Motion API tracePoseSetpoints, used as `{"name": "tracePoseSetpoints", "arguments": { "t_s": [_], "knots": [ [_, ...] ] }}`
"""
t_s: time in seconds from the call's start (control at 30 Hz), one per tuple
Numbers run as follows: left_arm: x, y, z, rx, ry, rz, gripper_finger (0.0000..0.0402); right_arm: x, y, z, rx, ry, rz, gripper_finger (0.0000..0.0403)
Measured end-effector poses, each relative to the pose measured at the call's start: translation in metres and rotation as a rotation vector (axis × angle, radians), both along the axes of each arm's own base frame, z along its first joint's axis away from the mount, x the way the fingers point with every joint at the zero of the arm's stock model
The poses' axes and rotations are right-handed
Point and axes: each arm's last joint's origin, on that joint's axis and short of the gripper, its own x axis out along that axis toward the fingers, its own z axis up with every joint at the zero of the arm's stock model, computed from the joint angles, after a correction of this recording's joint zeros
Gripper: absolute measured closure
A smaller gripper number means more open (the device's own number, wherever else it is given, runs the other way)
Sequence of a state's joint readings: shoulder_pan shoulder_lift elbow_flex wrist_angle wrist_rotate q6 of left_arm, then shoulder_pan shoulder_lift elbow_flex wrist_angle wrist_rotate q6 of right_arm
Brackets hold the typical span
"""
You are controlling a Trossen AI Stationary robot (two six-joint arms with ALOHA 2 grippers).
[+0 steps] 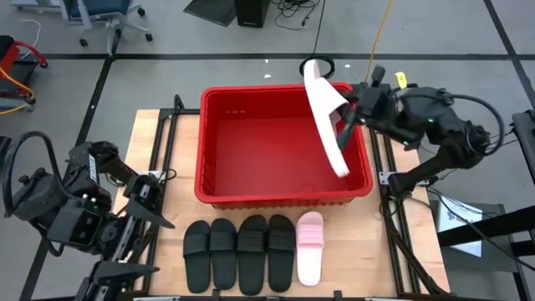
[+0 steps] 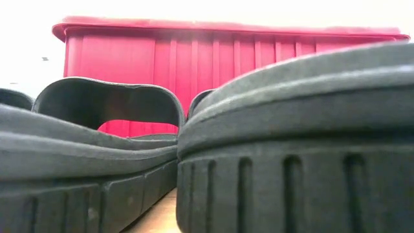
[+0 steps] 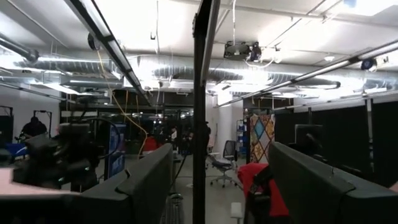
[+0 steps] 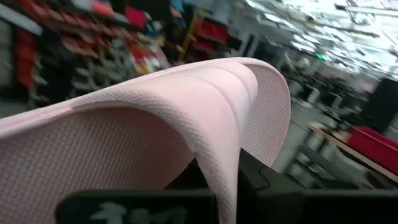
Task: Pick and place slides into bin
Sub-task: Put the pink slide into the red bin
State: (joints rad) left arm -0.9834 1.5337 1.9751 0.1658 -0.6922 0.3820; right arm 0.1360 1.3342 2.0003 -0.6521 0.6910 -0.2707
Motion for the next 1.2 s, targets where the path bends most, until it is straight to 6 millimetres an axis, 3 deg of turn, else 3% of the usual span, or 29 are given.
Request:
{"name": "tracePoseSetpoints", "arguments": {
  "t_s": [0.43, 0.67, 1.0, 1.2],
  "knots": [
    [-0.002, 0.005, 0.001, -0.002, 0.028, 0.045, 0.0128, 0.005, -0.050, -0.048, 0.082, 0.436, -0.227, 0.0399],
    [-0.008, 0.014, 0.005, -0.003, 0.028, 0.047, 0.0128, 0.016, -0.072, -0.064, 0.136, 0.552, -0.252, 0.0399],
    [-0.017, 0.033, 0.010, -0.045, 0.101, 0.171, 0.0128, 0.038, -0.088, -0.098, 0.171, 0.807, -0.282, 0.0399],
    [-0.029, 0.055, 0.017, -0.127, 0.153, 0.285, 0.0128, 0.046, -0.090, -0.110, 0.207, 0.849, -0.303, 0.0399]
  ]
}}
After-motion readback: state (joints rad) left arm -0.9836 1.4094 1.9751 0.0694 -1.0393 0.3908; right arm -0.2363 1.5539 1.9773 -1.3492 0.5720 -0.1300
